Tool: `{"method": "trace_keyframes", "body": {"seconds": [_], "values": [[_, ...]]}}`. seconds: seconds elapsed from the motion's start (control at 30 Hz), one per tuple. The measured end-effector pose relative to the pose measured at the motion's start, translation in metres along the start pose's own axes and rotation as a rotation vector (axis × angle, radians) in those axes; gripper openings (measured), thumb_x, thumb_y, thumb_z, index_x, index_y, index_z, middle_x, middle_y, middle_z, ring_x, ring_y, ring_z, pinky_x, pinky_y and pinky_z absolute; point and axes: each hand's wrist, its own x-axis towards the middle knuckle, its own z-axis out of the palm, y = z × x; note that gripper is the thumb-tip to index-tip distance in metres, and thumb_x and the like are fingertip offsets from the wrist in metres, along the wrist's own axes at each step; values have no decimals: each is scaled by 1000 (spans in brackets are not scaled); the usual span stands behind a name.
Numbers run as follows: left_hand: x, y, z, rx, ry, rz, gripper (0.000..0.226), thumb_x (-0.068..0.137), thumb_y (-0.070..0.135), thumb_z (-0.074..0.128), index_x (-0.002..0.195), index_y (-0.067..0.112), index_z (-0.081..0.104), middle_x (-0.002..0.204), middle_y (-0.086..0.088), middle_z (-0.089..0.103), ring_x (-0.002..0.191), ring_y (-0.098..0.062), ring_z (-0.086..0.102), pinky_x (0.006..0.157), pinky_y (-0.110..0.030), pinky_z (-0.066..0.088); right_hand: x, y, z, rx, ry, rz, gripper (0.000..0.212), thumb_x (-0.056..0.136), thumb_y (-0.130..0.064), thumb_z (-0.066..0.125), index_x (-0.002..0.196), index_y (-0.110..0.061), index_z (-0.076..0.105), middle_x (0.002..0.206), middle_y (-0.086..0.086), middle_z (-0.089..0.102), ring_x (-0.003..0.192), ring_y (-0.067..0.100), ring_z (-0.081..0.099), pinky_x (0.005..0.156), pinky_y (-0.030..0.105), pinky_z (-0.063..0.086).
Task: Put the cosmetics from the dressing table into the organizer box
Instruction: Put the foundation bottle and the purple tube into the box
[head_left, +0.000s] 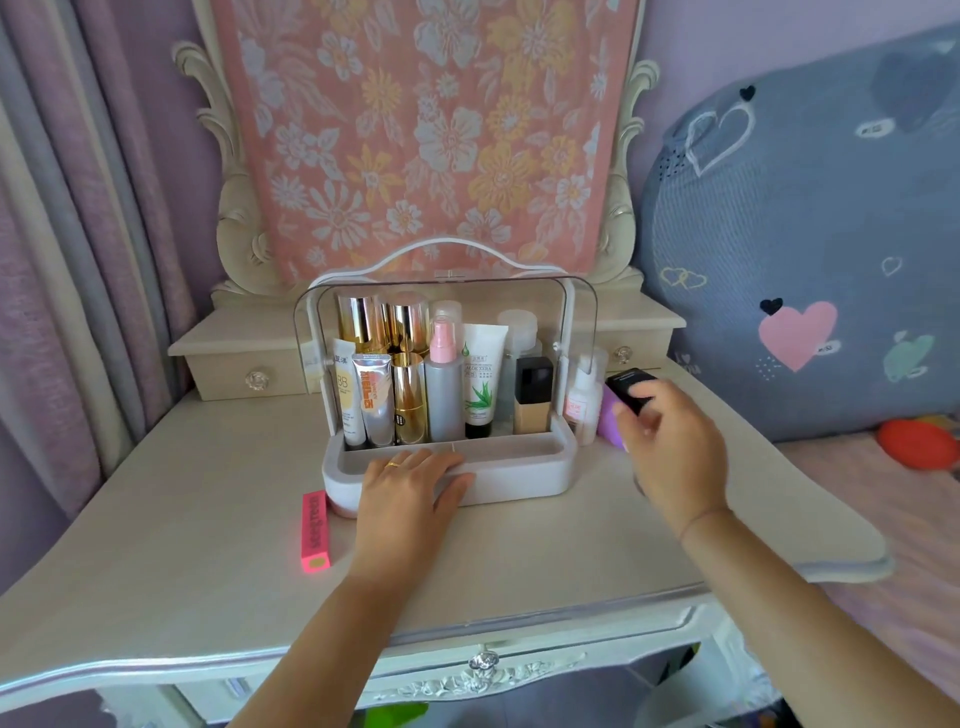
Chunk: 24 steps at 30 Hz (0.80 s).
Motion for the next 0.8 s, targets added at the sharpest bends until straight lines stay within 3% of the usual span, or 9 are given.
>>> {"method": "trace_keyframes", "body": {"seconds": [0.07,0.13,0.2,0.33,0.53,0.63,0.8], "values": [[0,0,1,3,3,0,19,82,29,67,97,19,72,94,-1,74,84,-26,67,76,-37,41,20,19,-6,-63,-130,146,28,82,-30,66,103,-12,64,93,8,63,94,30,59,80,38,48],[0,-1,2,6,2,-2,19,82,30,66,96,19,72,94,0,74,85,-26,67,76,-37,41,36,30,-8,-165,-271,240,31,82,-38,64,97,-11,65,98,9,63,100,33,58,88,42,46],[0,-1,2,6,0,-5,21,82,33,63,95,19,72,93,0,74,84,-26,67,75,-36,41,44,34,-4,-228,-388,288,32,82,-44,59,76,-12,62,81,7,63,88,33,59,83,38,43],[0,0,1,15,0,-3,23,82,35,61,96,20,72,92,0,74,84,-25,67,75,-37,41,51,33,11,-360,-503,310,38,83,-47,55,72,-11,60,73,5,60,78,28,56,78,35,35],[0,0,1,15,-9,-4,22,83,35,62,97,20,71,94,1,73,85,-24,66,76,-38,42,54,29,25,-411,-535,299,37,77,-49,62,79,-12,62,69,1,54,78,27,54,79,34,33],[0,0,1,15,-8,-2,21,83,34,63,97,20,71,93,1,73,84,-24,66,76,-37,42,53,30,28,-310,-511,292,29,76,-35,68,83,-7,64,67,3,54,72,27,56,64,29,38],[0,2,0,4,-6,-7,18,83,29,69,98,19,71,95,0,73,86,-24,67,77,-36,40,53,34,18,-117,-317,310,25,73,-26,66,66,-4,57,57,5,47,56,24,46,46,26,28]]}}
